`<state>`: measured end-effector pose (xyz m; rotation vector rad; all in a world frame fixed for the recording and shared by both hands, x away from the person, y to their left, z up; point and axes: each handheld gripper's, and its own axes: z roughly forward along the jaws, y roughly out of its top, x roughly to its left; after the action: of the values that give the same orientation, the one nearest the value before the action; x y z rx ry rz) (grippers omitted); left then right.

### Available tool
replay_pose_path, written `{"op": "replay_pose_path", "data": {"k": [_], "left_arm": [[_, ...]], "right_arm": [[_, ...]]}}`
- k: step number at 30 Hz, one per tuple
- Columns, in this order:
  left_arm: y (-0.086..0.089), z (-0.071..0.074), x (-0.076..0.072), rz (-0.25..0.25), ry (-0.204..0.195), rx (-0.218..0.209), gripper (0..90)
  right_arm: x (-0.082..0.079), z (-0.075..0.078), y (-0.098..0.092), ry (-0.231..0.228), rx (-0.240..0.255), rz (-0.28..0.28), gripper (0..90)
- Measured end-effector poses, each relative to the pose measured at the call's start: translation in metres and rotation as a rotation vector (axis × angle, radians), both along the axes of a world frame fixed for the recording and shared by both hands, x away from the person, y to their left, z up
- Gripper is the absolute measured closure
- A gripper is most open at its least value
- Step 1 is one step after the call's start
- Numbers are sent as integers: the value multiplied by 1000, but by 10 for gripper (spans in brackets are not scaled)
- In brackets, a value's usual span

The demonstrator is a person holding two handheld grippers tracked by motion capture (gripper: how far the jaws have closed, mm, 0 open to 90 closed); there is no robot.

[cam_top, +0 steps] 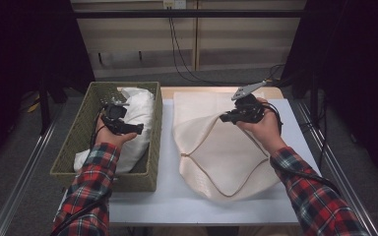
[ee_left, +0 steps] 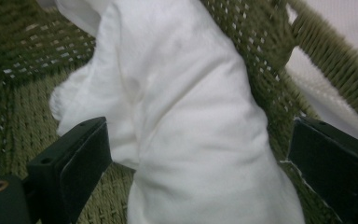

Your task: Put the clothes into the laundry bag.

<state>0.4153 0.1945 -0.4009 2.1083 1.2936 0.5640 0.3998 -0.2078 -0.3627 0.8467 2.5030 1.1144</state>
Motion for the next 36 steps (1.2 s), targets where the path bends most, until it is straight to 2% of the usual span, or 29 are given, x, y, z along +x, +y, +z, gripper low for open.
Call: {"op": "replay_pose_path", "data": {"k": [3,9,13,14,22,25,33,36], "left_arm": [[-3,-8,2,5,17,13,58],[-8,-18,10,-14,82,56,48],[-7,-23,14,-2,126,57,30],[-7,-24,16,1,124,53,25],[-9,-31,22,-27,198,74,2],[-10,-32,25,-36,195,75,8],[-15,-41,31,-52,254,101,1],[-16,-43,32,-52,252,112,1]], "right_arm": [[0,-1,1,-3,-6,1,858],[2,-2,-2,0,-5,-2,858],[4,-3,-2,-1,-6,-14,858],[4,-3,-2,-3,-10,-16,858],[6,-3,-3,2,-4,-10,858],[6,-2,-3,3,-9,-16,857],[7,0,-2,-7,-22,-33,857],[8,-1,-2,3,-11,-24,858]]}}
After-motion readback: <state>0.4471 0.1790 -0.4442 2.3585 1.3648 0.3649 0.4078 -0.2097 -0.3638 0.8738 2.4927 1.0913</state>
